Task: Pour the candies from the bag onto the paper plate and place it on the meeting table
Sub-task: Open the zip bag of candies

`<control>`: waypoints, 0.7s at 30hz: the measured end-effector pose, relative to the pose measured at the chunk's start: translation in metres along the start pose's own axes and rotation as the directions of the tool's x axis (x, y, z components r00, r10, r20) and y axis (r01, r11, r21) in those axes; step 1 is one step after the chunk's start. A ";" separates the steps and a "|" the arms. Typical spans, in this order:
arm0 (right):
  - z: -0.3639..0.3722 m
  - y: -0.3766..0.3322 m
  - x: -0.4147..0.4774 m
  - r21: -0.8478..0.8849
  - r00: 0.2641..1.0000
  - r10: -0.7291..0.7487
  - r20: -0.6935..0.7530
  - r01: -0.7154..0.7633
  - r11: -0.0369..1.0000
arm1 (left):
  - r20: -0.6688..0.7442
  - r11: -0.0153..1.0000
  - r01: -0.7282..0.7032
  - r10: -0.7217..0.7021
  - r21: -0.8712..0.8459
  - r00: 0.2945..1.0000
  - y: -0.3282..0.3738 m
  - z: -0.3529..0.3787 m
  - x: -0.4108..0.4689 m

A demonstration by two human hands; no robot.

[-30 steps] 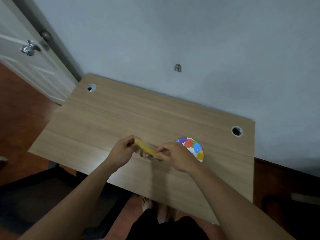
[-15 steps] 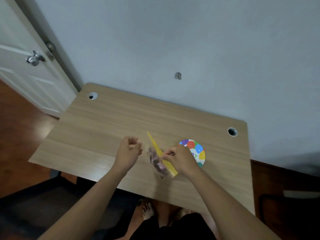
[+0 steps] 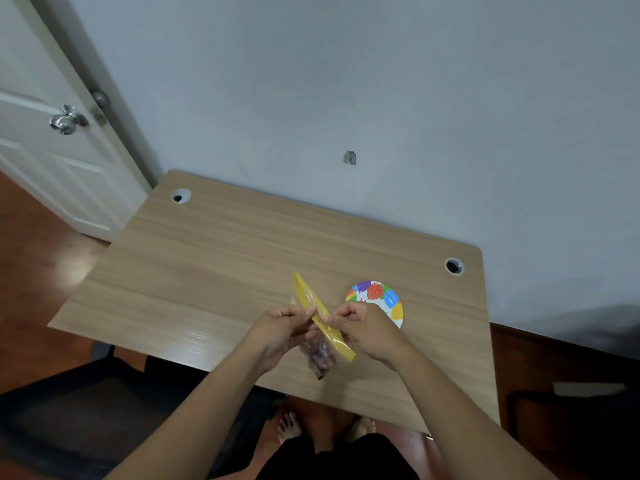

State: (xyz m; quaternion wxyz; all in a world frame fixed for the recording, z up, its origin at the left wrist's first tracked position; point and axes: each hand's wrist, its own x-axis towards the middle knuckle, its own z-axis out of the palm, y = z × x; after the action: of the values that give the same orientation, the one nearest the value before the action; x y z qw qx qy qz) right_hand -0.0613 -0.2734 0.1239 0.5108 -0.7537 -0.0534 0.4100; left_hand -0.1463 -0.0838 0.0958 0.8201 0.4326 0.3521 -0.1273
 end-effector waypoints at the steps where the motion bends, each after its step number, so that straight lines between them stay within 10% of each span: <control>1: 0.001 0.002 -0.002 0.005 1.000 0.007 -0.010 -0.007 1.000 | -0.006 1.000 0.003 -0.004 -0.020 1.000 -0.002 0.000 0.000; 21: 0.013 -0.005 0.013 -0.345 0.890 -0.069 -0.450 -0.103 0.933 | -0.181 0.995 0.034 -0.050 -0.089 0.982 0.013 0.019 0.001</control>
State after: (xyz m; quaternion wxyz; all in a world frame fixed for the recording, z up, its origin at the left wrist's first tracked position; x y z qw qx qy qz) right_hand -0.0605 -0.2551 0.1188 0.3587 -0.9095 0.0002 0.2100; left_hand -0.1296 -0.0913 0.1106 0.7992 0.3996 0.4400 -0.0891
